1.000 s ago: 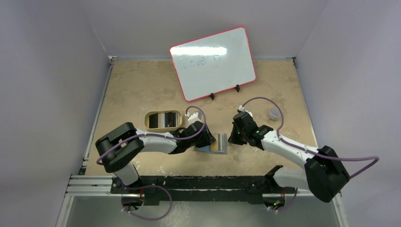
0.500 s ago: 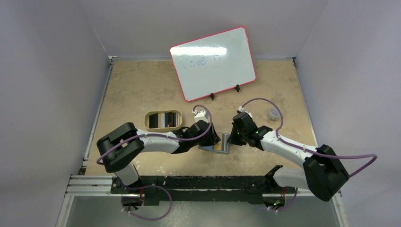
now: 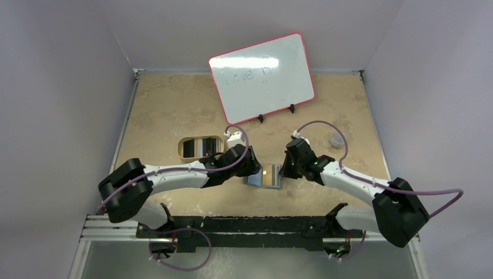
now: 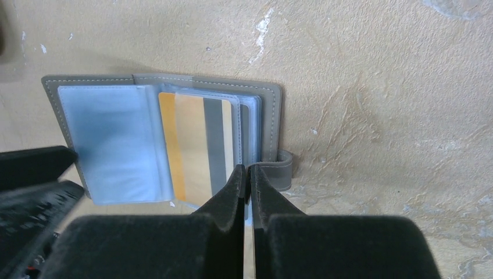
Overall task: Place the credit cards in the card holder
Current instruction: Insert the credit card into the card holder, then close the card holder at the center of the board.
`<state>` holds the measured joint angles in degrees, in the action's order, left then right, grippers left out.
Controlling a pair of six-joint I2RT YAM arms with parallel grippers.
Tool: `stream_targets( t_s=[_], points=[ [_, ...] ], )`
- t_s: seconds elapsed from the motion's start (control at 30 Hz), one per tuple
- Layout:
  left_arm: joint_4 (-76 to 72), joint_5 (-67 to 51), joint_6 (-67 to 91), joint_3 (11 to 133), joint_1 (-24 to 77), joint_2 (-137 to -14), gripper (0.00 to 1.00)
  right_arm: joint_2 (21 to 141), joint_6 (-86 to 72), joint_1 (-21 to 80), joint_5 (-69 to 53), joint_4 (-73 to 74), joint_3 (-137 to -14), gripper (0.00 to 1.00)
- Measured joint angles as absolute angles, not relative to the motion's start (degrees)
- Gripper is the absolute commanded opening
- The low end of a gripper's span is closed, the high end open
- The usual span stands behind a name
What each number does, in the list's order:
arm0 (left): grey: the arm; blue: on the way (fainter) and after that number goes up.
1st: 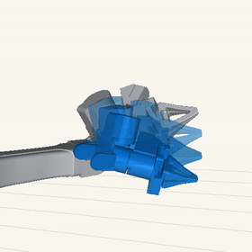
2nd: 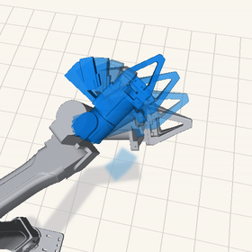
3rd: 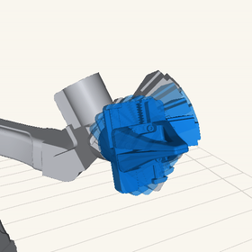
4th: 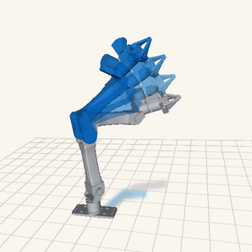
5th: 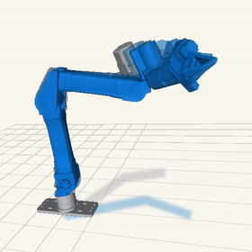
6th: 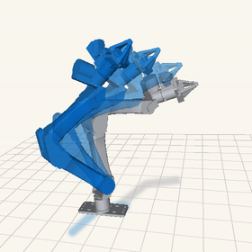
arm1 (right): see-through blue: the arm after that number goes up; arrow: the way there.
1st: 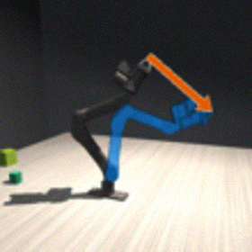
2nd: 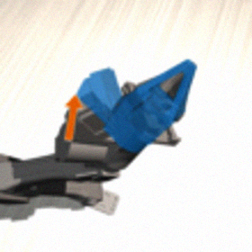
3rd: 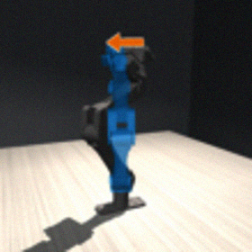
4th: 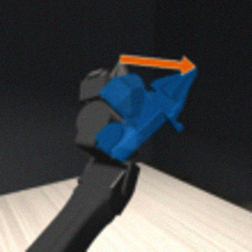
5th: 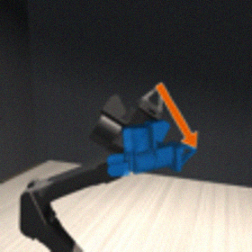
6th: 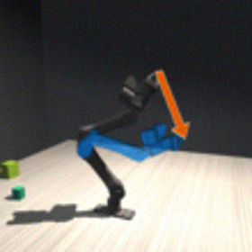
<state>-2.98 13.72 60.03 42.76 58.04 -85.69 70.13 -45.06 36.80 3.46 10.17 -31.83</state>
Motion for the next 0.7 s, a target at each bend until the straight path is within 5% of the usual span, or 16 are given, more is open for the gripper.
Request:
stream_targets(
  t_s=[0.17, 0.33, 0.7],
  points=[
    [4.93, 17.67, 61.89, 39.99, 53.82, -78.65, 0.17, 70.15, -45.04, 36.80, 3.42, 9.98, -31.83, 0.00],
    [10.22, 20.49, 63.37, 38.02, 49.54, -74.56, 0.03, 70.28, -45.04, 36.80, 3.36, 9.80, -31.77, 0.00],
    [9.30, 16.14, 63.44, 38.02, 49.54, -82.70, 0.00, 72.12, -44.93, 36.80, 1.67, 8.08, -31.77, 0.00]
  ],
)
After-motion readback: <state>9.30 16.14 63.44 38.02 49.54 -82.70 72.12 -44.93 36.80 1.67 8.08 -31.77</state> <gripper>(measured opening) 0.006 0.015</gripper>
